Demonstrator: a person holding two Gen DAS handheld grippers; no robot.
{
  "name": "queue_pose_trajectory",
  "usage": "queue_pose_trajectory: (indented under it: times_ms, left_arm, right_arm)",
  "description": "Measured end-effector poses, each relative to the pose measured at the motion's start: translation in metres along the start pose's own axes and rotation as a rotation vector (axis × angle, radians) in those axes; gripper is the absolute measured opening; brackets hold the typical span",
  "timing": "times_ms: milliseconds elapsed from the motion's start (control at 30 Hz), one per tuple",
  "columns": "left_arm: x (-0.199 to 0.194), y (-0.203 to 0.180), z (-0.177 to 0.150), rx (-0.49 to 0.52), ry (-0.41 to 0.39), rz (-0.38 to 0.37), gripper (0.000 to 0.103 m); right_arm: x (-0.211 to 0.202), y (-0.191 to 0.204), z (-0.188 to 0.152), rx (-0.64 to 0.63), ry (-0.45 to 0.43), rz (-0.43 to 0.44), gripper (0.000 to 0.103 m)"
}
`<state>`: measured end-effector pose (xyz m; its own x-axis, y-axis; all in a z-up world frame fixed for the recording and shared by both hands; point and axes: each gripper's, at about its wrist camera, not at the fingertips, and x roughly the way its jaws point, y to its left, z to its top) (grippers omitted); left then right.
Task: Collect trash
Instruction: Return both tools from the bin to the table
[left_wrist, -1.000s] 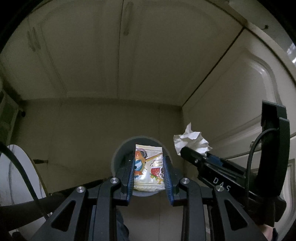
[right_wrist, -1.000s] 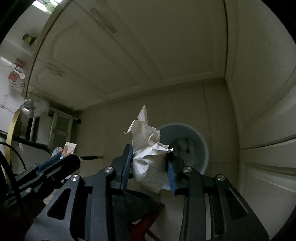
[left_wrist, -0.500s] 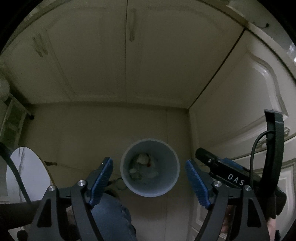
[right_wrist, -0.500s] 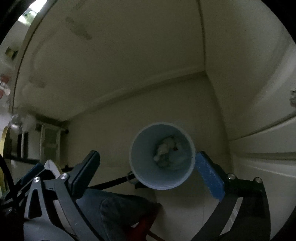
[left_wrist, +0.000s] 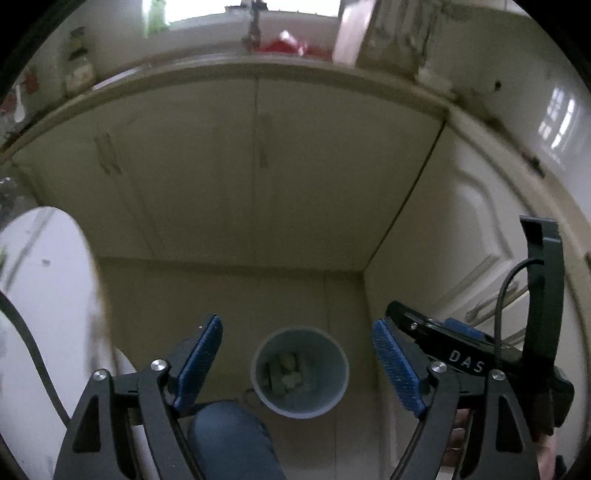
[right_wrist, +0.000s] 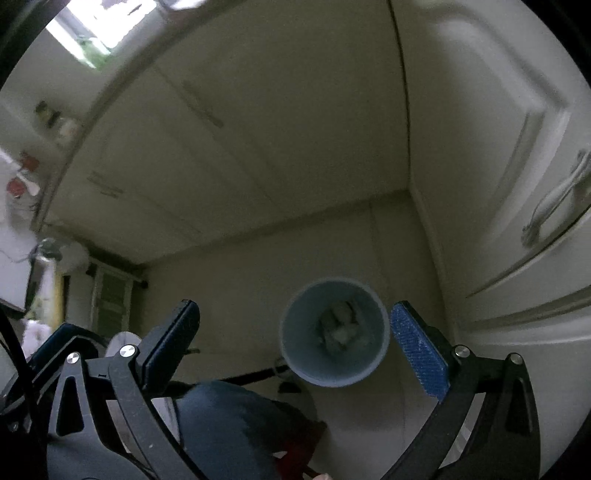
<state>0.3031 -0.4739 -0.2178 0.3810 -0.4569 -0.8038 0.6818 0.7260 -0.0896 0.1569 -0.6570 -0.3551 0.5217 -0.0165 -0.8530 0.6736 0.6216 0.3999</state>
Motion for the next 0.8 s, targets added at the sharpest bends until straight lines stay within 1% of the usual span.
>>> queue_pose_trajectory:
  times_ms: [133, 200, 233, 333, 367, 400, 500, 567, 700, 800]
  left_arm:
    - [-0.052, 0.016, -0.007, -0.022, -0.082, 0.015, 0.085]
    - [-0.079, 0.030, -0.011, -0.037, -0.127, 0.030, 0.087]
    - [-0.099, 0.038, -0.020, -0.044, -0.146, 0.040, 0.088]
    - [-0.137, 0.058, -0.032, -0.079, -0.212, 0.070, 0.092]
    - [-0.150, 0.058, -0.038, -0.095, -0.237, 0.081, 0.092]
    - [-0.163, 0.067, -0.044, -0.112, -0.262, 0.091, 0.092]
    - [-0.215, 0.099, -0.070, -0.145, -0.322, 0.132, 0.093]
    - [-0.242, 0.113, -0.087, -0.163, -0.361, 0.168, 0.095]
    - [-0.281, 0.140, -0.117, -0.199, -0.419, 0.244, 0.096]
    - [-0.305, 0.159, -0.144, -0.241, -0.445, 0.292, 0.097]
  right_arm:
    - [-0.042, 0.040, 0.002, -0.068, -0.077, 0.029, 0.103]
    - [-0.059, 0.060, 0.001, -0.099, -0.109, 0.047, 0.103]
    - [-0.069, 0.071, 0.000, -0.115, -0.126, 0.058, 0.103]
    - [-0.091, 0.099, -0.004, -0.160, -0.166, 0.089, 0.103]
    - [-0.099, 0.112, -0.005, -0.180, -0.180, 0.100, 0.103]
    - [-0.107, 0.126, -0.008, -0.204, -0.196, 0.109, 0.103]
    - [-0.129, 0.161, -0.017, -0.266, -0.230, 0.137, 0.103]
    - [-0.141, 0.190, -0.025, -0.313, -0.254, 0.154, 0.103]
    - [-0.161, 0.245, -0.045, -0.401, -0.293, 0.196, 0.103]
    - [-0.169, 0.280, -0.063, -0.456, -0.311, 0.226, 0.103]
